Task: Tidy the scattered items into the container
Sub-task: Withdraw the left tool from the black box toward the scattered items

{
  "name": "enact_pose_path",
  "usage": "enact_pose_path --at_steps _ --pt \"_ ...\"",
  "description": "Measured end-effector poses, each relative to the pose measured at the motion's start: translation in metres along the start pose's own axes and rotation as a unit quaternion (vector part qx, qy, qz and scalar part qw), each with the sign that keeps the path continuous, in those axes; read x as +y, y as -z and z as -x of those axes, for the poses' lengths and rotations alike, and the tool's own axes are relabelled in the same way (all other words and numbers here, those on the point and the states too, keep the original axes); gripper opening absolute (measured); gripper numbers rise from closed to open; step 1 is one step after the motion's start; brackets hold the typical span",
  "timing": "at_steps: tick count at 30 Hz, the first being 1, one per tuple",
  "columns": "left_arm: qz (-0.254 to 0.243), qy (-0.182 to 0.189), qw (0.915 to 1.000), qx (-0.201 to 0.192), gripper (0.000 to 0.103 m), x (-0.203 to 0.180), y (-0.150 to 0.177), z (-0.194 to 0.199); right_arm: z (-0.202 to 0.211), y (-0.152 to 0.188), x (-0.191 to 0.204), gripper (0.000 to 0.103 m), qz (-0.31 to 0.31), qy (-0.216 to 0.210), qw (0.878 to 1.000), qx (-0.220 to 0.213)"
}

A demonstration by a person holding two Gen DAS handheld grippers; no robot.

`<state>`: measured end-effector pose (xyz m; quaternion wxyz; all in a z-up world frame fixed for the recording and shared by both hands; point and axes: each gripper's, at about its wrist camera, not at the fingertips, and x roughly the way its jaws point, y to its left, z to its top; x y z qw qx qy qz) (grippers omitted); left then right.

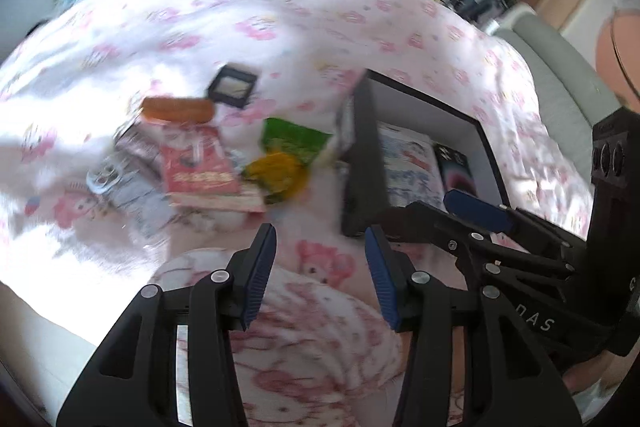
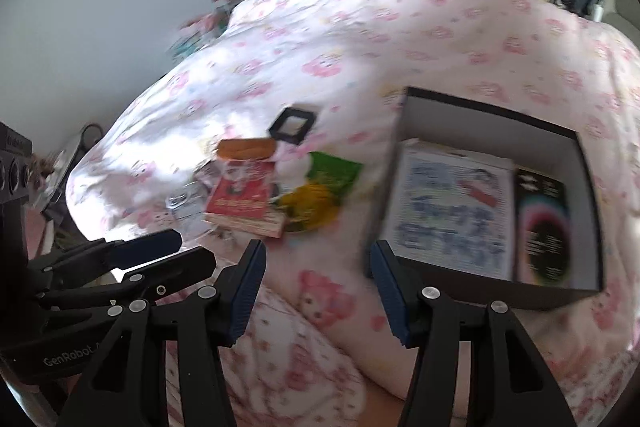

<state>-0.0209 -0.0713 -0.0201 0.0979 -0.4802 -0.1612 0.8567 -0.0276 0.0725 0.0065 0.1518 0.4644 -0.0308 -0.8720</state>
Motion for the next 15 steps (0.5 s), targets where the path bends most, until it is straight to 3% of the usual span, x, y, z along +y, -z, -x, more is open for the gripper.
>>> enact_pose_path --at_steps 6,10,15 --pt "0.04 -0.006 0.9992 0.003 0.047 0.048 0.001 -0.007 -0.039 -0.007 0.033 0.052 0.018 -0.031 0.999 0.038" --pt "0.047 -0.047 0.9978 0.002 0.048 0.069 0.001 -0.016 -0.065 -0.01 0.047 0.052 0.026 -0.043 0.997 0.061" --pt "0.088 -0.044 0.995 0.014 0.047 0.102 0.0 -0.031 -0.1 -0.012 0.046 0.052 0.016 -0.055 0.994 0.096"
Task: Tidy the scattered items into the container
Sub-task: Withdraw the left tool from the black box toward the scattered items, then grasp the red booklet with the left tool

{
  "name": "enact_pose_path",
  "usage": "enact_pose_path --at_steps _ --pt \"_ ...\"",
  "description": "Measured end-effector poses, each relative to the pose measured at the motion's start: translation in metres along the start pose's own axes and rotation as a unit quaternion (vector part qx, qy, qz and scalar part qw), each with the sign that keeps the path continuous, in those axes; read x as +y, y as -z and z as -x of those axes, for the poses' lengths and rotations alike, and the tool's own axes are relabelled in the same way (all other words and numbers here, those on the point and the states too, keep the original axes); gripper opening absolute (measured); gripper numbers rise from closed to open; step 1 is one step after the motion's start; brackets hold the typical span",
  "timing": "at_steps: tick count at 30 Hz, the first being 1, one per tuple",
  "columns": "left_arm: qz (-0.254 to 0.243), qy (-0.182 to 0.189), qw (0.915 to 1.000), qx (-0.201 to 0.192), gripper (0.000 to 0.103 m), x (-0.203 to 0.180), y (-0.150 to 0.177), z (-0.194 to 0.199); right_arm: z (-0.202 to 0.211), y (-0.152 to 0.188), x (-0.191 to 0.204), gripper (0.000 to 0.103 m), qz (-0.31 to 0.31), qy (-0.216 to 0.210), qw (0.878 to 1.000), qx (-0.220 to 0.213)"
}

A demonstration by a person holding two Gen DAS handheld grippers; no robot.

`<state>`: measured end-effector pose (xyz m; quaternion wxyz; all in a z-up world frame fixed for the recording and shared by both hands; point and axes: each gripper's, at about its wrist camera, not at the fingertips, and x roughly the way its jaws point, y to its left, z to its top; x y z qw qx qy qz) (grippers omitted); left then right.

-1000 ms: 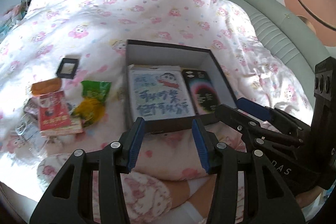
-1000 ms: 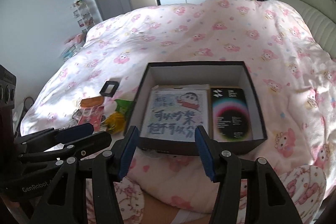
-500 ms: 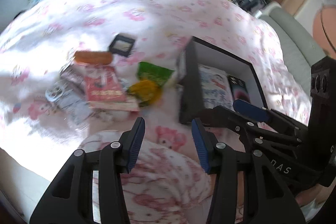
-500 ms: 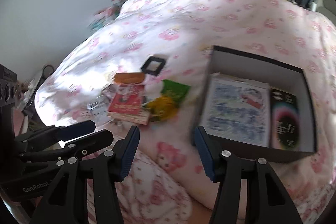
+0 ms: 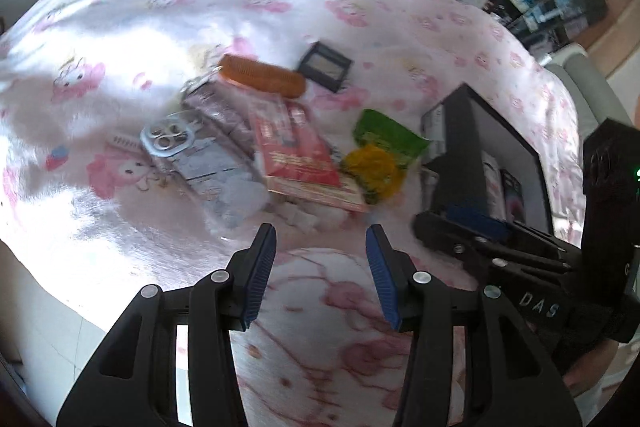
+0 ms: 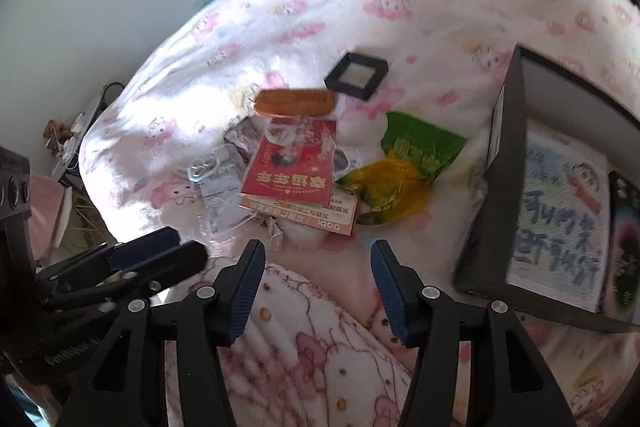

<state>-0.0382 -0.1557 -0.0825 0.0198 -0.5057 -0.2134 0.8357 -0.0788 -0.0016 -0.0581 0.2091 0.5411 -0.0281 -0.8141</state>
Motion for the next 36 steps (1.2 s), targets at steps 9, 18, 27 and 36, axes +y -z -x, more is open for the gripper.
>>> enact_pose_path --at_steps 9,18,27,36 --pt "0.073 0.032 0.9961 0.036 0.032 0.048 -0.027 -0.041 -0.045 -0.016 -0.022 0.052 -0.025 0.001 0.999 0.032" --pt "0.085 0.02 0.9942 0.063 0.033 0.055 -0.059 -0.09 -0.089 -0.041 -0.024 0.052 -0.032 -0.02 0.998 0.052" --pt "0.094 0.032 0.9926 0.07 0.01 0.054 -0.051 -0.096 -0.106 -0.035 -0.026 0.052 -0.029 -0.041 0.996 0.069" --pt "0.074 0.055 0.9927 0.079 0.01 0.059 -0.024 -0.059 -0.094 -0.025 -0.017 0.052 -0.017 -0.066 0.994 0.081"
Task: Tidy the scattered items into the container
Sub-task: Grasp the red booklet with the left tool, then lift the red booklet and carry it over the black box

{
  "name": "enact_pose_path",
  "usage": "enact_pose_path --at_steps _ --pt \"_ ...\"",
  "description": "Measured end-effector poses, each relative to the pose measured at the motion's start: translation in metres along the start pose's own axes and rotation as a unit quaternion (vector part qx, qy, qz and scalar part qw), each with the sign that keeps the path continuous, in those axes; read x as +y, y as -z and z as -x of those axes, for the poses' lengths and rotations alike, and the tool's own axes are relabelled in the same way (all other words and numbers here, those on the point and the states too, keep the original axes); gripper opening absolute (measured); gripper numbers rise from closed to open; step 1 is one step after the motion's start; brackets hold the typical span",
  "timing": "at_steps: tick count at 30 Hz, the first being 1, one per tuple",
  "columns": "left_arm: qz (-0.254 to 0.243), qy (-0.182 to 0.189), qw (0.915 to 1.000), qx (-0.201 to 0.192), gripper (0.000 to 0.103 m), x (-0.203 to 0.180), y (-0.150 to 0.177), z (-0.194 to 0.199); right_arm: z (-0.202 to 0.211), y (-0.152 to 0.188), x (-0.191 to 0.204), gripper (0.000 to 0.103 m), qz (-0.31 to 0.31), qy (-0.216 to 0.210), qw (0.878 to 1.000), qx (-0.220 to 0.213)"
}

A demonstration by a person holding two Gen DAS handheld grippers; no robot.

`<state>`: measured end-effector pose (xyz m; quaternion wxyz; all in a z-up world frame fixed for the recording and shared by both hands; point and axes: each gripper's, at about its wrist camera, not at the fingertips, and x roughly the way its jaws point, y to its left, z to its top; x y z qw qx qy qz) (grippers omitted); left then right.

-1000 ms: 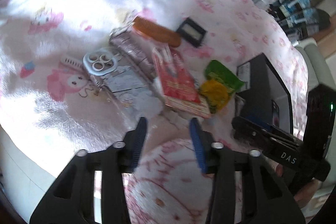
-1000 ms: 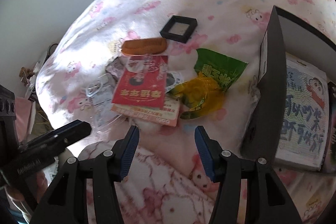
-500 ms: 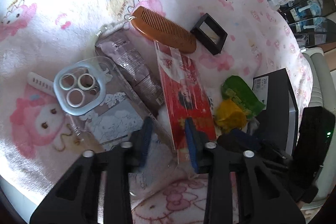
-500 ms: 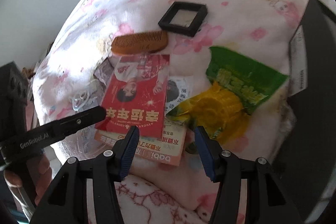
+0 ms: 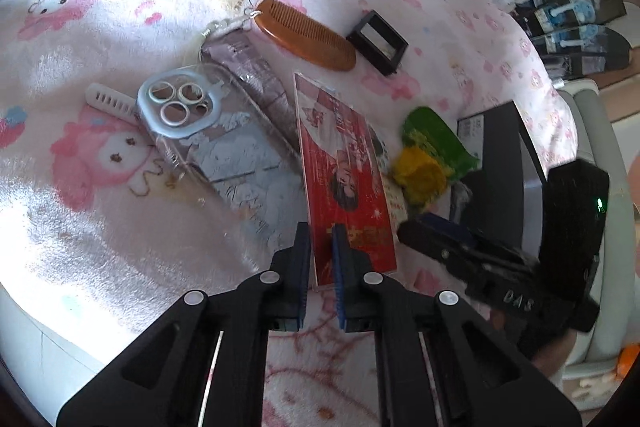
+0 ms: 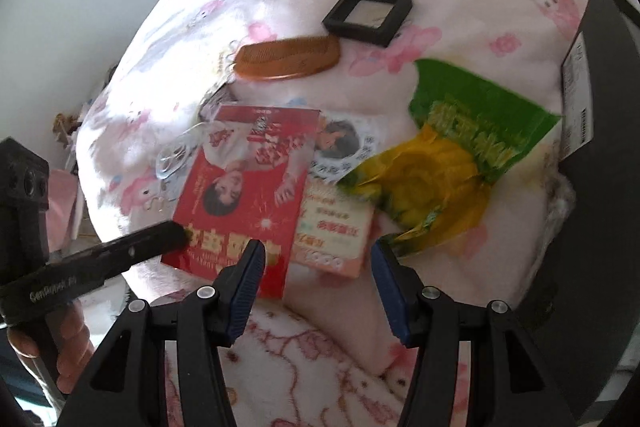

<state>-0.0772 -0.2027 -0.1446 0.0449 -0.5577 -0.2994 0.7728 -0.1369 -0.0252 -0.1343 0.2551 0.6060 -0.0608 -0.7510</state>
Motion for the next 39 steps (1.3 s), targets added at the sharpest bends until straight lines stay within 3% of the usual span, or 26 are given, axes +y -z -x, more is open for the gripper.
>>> enact_pose_path --at_steps 1,3,4,8,10,12,18,21,24,32,34,39 --pt "0.0 -0.006 1.0 0.0 0.013 0.002 -0.001 0.0 -0.002 -0.001 0.001 0.052 -0.004 -0.013 1.0 0.002" --pt "0.007 -0.009 0.9999 0.001 0.031 0.006 -0.007 -0.002 -0.008 -0.003 0.003 0.052 -0.008 -0.03 1.0 0.005" --pt "0.011 -0.005 0.9999 -0.003 0.033 0.007 -0.011 -0.004 -0.012 -0.005 0.004 0.052 -0.007 -0.034 0.999 0.009" --pt "0.003 -0.023 0.9996 -0.013 0.033 0.005 -0.024 -0.017 -0.025 -0.009 0.01 0.052 -0.001 -0.013 1.0 0.017" --pt "-0.005 -0.031 0.9994 -0.013 0.028 -0.002 -0.027 -0.022 -0.027 -0.011 0.011 0.052 -0.001 -0.016 1.0 0.014" --pt "-0.02 -0.03 0.9992 -0.015 0.016 -0.013 -0.025 -0.022 -0.028 -0.012 0.01 0.052 -0.003 -0.018 1.0 0.014" --pt "-0.057 -0.043 0.9968 -0.035 0.005 -0.043 -0.008 -0.002 -0.011 -0.007 0.013 0.041 -0.009 -0.065 0.998 0.004" --pt "-0.07 -0.029 0.9962 -0.043 0.005 -0.057 0.001 0.01 0.003 -0.004 0.013 0.041 -0.016 -0.079 0.997 -0.008" --pt "-0.079 -0.041 0.9948 -0.05 0.005 -0.067 0.007 0.013 0.013 0.002 0.014 0.041 -0.013 -0.071 0.997 -0.018" --pt "-0.047 -0.037 0.9971 -0.046 0.006 -0.052 0.019 0.016 0.025 0.023 -0.007 0.041 -0.029 -0.054 0.998 -0.014" --pt "-0.036 -0.036 0.998 -0.036 0.009 -0.043 0.017 0.012 0.025 0.023 -0.014 0.041 -0.038 -0.053 0.998 -0.008" --pt "-0.011 -0.048 0.9987 -0.016 0.029 -0.022 0.007 -0.002 0.015 0.019 -0.018 0.043 -0.042 -0.054 0.998 0.007"
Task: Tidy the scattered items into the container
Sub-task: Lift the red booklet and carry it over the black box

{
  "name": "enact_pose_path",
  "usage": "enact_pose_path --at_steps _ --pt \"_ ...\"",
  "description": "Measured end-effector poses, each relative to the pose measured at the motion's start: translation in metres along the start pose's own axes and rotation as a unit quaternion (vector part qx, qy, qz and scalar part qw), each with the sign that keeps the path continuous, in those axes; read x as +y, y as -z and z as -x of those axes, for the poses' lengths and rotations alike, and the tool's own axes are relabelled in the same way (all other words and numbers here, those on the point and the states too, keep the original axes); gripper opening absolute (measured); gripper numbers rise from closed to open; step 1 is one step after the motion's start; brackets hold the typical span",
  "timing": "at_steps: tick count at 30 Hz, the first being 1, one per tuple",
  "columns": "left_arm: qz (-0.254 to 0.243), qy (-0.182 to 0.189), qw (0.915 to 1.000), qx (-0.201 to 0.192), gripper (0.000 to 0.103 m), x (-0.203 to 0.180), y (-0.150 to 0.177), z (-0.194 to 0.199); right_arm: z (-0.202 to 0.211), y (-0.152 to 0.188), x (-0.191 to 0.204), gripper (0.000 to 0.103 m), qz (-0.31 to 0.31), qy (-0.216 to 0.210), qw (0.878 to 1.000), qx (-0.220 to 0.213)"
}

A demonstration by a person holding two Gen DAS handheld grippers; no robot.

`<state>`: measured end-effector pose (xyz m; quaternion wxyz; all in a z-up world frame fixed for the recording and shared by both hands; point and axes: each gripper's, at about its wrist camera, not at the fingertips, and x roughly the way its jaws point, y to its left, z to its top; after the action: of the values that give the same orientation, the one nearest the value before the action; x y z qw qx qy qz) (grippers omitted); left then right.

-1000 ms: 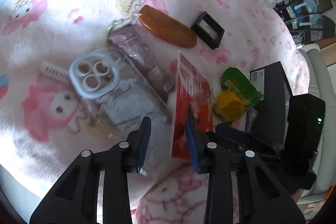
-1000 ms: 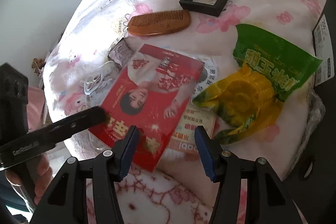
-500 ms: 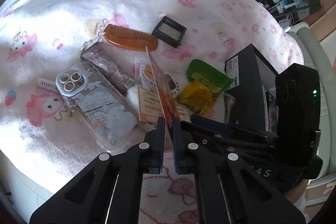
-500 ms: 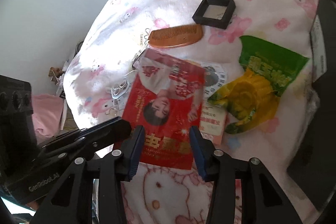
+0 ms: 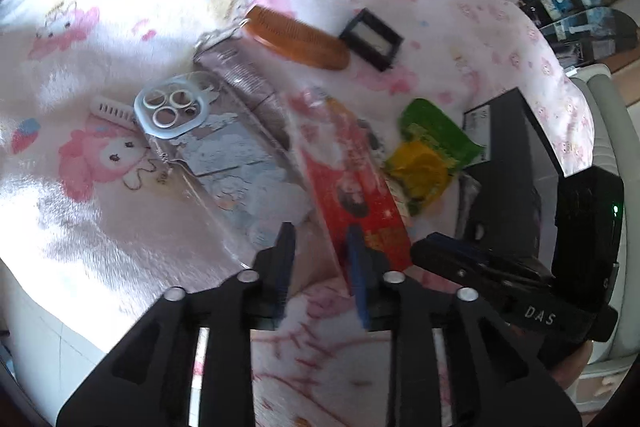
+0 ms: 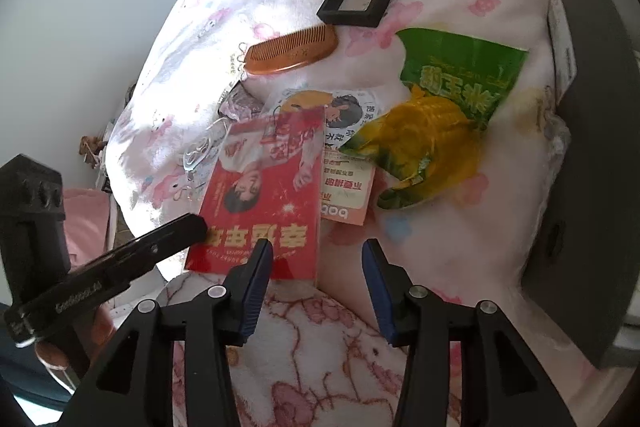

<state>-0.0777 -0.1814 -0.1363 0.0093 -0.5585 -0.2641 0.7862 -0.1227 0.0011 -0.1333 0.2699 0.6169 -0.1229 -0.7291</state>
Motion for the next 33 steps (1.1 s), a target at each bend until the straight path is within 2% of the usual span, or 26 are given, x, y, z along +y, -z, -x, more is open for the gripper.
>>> enact_pose_path --at_steps 4,7,9,12,15,22,24,26,28,30,33 --pt "0.008 -0.005 1.0 0.002 0.029 0.01 -0.013 -0.012 -0.015 -0.01 -0.002 0.043 -0.006 0.014 1.0 0.01" --pt "0.006 -0.004 1.0 -0.001 0.028 0.012 -0.02 -0.019 -0.026 -0.017 -0.003 0.043 -0.009 0.001 1.0 0.02" --pt "0.003 -0.002 1.0 0.001 0.014 0.01 -0.022 -0.022 -0.035 -0.019 0.004 0.043 0.005 -0.005 1.0 0.027" --pt "-0.009 0.0 1.0 0.002 0.011 0.002 -0.02 -0.024 -0.038 -0.019 0.012 0.043 0.017 -0.011 0.999 0.025" --pt "-0.024 -0.005 0.9997 -0.003 0.011 -0.005 -0.016 -0.019 -0.032 -0.018 0.018 0.042 0.022 -0.019 0.999 0.018" --pt "-0.031 0.02 0.9992 0.015 0.012 -0.012 -0.004 -0.01 -0.018 -0.004 0.017 0.042 0.02 -0.026 0.999 0.02" --pt "-0.017 0.02 0.9994 0.021 0.012 -0.012 -0.002 -0.007 -0.01 0.001 0.016 0.042 0.023 -0.026 0.999 0.018" --pt "-0.012 0.019 0.9996 0.016 0.015 -0.01 -0.003 -0.008 -0.007 0.003 0.011 0.042 0.015 -0.027 0.999 0.017" --pt "-0.002 0.008 0.9998 0.017 0.015 -0.005 -0.009 -0.013 -0.008 0.001 0.007 0.042 0.008 -0.016 1.0 0.011" --pt "-0.003 0.014 0.9998 0.017 0.018 -0.004 -0.016 -0.019 -0.013 -0.005 0.003 0.042 0.0 -0.002 1.0 0.007" --pt "0.001 0.022 0.9992 0.032 0.02 -0.004 -0.023 -0.031 -0.026 -0.012 -0.004 0.042 -0.011 -0.013 1.0 0.016"
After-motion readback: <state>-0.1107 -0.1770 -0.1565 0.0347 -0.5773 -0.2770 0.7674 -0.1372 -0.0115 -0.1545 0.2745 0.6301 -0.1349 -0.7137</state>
